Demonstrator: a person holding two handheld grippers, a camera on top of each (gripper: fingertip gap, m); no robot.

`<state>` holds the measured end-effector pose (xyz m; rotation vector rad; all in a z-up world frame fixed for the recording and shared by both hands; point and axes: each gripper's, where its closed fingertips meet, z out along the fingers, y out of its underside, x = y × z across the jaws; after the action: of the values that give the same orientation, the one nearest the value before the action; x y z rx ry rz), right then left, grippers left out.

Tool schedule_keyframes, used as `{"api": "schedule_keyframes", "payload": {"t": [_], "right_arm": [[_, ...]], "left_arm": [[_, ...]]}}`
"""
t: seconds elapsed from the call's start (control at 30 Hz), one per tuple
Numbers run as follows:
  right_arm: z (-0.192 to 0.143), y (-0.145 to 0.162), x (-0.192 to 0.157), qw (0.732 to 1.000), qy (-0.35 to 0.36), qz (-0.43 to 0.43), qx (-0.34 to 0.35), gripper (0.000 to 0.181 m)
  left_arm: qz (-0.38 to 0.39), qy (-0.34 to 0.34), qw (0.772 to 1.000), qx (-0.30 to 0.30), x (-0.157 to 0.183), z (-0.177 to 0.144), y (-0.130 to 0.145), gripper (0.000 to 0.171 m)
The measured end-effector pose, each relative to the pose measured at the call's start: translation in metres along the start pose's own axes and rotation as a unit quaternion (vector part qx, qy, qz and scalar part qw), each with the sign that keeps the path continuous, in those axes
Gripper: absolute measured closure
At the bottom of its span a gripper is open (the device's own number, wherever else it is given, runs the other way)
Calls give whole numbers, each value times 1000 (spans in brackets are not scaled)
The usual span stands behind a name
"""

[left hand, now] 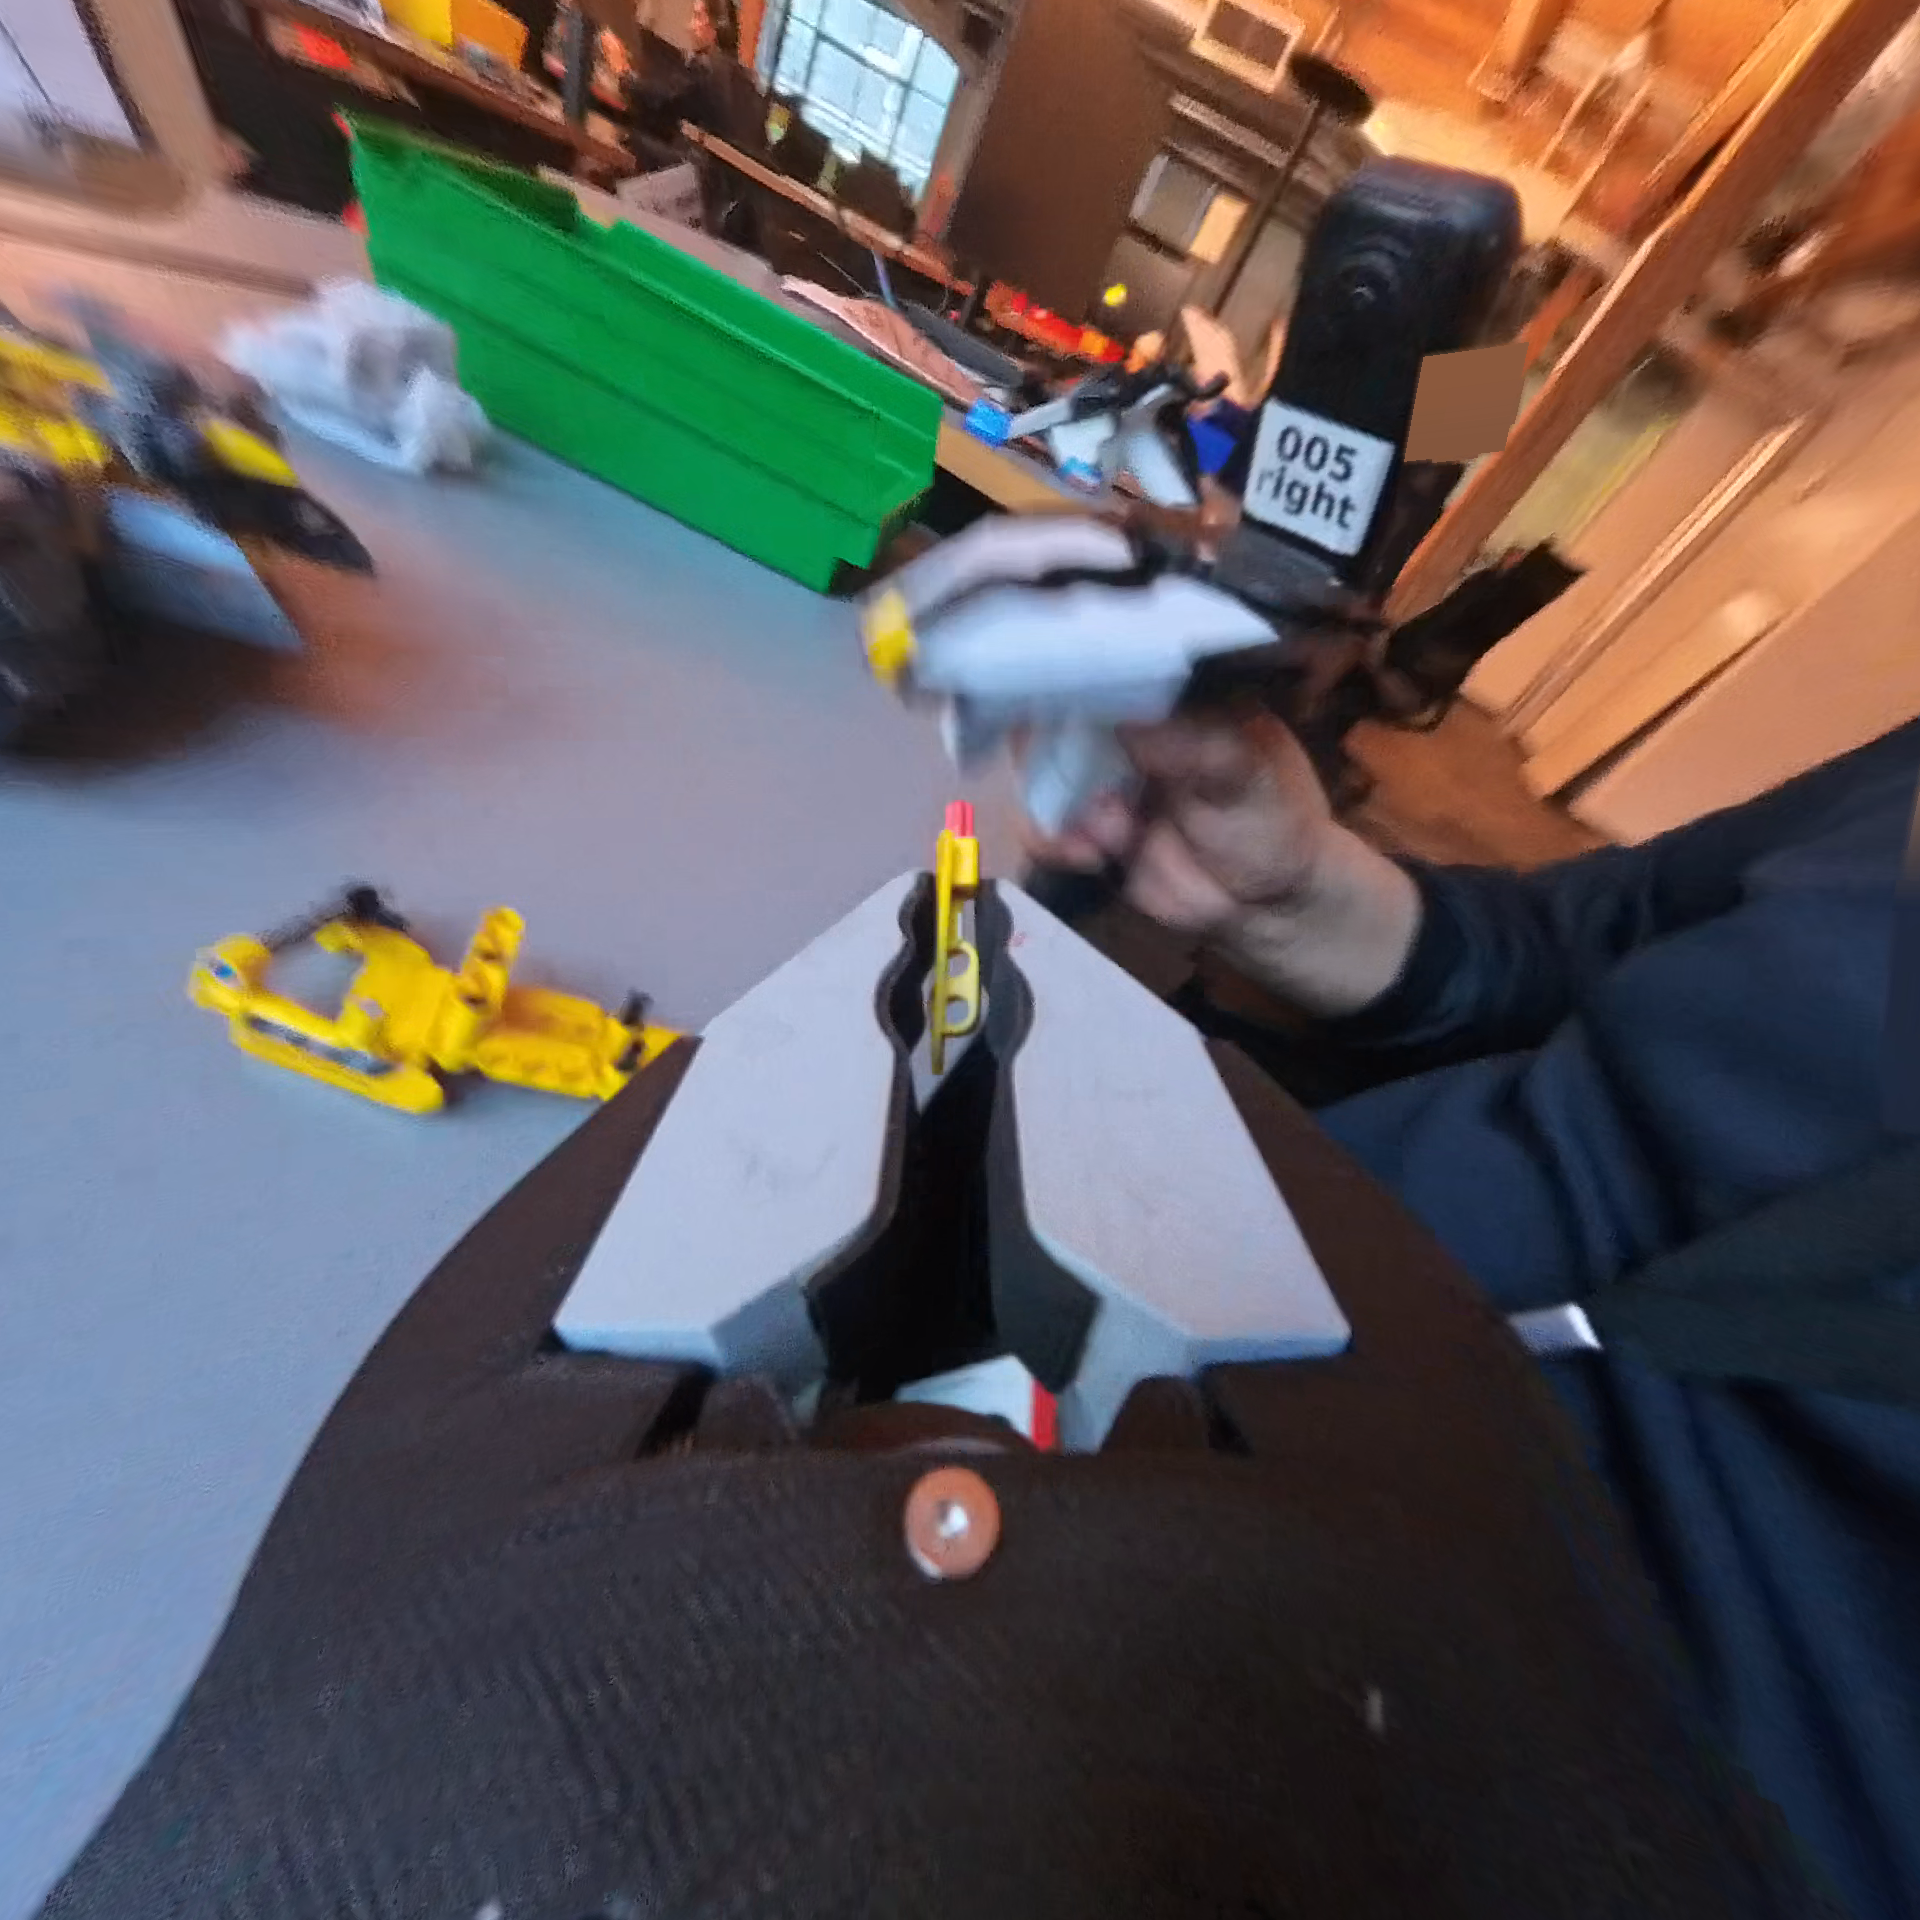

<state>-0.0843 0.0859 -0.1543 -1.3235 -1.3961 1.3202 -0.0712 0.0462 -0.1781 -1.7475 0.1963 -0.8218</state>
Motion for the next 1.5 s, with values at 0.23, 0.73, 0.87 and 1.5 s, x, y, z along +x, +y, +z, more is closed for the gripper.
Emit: {"api": "schedule_keyframes", "payload": {"t": [0.23, 0.73, 0.87, 1.5], "right_arm": [[-30, -25, 25, 1000, -24, 3, -10, 176], [-7, 88, 58, 970, 33, -47, -237, 166], [-9, 92, 60, 965, 39, -58, -252, 160], [-2, 35, -47, 973, -197, -33, -119, 178]], "left_arm": [[-2, -36, 999, -9, -19, 3, 2, 167], [7, -48, 999, -1, -29, -4, 5, 167], [-12, -19, 1000, 16, -24, -4, 1, 167], [117, -6, 991, -68, 4, 10, 19, 167]]}}
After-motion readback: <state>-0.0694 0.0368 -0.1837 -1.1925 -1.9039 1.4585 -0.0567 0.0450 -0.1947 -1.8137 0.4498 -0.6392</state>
